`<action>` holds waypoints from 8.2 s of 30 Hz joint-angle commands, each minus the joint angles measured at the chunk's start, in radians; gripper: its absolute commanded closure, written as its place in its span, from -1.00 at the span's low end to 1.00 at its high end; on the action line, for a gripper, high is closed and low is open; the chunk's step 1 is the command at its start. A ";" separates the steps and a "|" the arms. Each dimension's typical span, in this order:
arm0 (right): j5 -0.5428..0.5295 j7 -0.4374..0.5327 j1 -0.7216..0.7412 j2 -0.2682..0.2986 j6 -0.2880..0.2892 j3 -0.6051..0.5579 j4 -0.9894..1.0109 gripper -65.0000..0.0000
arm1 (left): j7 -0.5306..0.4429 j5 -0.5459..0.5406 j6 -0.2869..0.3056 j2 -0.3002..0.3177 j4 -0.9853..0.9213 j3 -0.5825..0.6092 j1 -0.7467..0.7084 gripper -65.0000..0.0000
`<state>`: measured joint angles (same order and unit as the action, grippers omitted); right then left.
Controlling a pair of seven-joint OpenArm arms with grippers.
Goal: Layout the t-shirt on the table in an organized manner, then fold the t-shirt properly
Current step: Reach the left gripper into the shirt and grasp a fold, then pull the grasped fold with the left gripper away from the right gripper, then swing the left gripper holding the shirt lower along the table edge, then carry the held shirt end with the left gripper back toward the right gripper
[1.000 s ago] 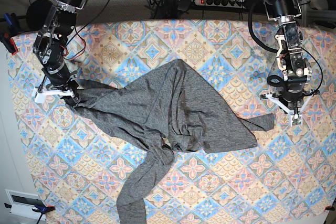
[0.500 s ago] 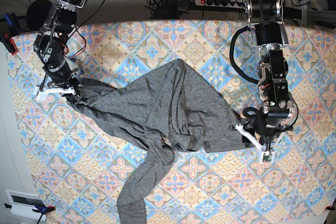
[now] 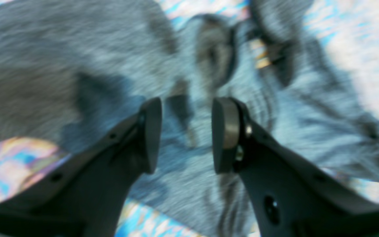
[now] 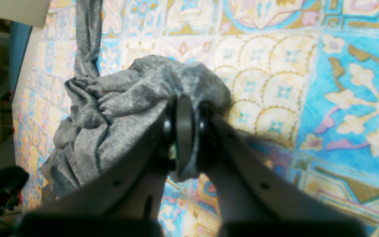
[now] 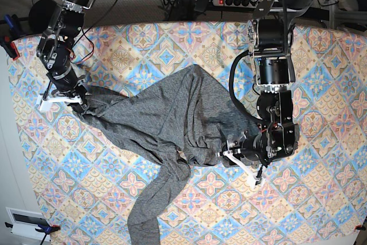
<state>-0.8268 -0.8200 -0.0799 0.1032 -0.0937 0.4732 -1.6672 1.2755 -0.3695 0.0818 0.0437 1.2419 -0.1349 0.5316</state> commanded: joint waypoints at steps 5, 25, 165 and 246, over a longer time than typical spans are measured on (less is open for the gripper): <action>-0.013 0.015 0.012 0.014 0.010 0.003 -0.018 1.00 | -0.015 -0.079 -0.004 -0.038 -0.063 -0.041 0.034 0.23; -0.013 0.015 0.012 0.013 0.010 0.003 -0.018 1.00 | -0.043 -0.085 -0.006 -0.083 -0.247 -0.116 0.026 0.23; -0.013 0.021 0.016 0.013 0.010 -0.023 -0.011 1.00 | -0.414 -0.010 0.132 0.318 0.174 -0.136 0.118 1.00; -0.012 0.026 0.016 0.013 0.010 -0.110 0.054 1.00 | -0.461 0.109 0.131 0.275 -0.103 -0.325 0.107 1.00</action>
<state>-0.8265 -0.8120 -0.0776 0.1032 -0.0902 0.3573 -1.5967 0.8383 -0.2474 0.2089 0.3111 1.1202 -0.4637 0.6003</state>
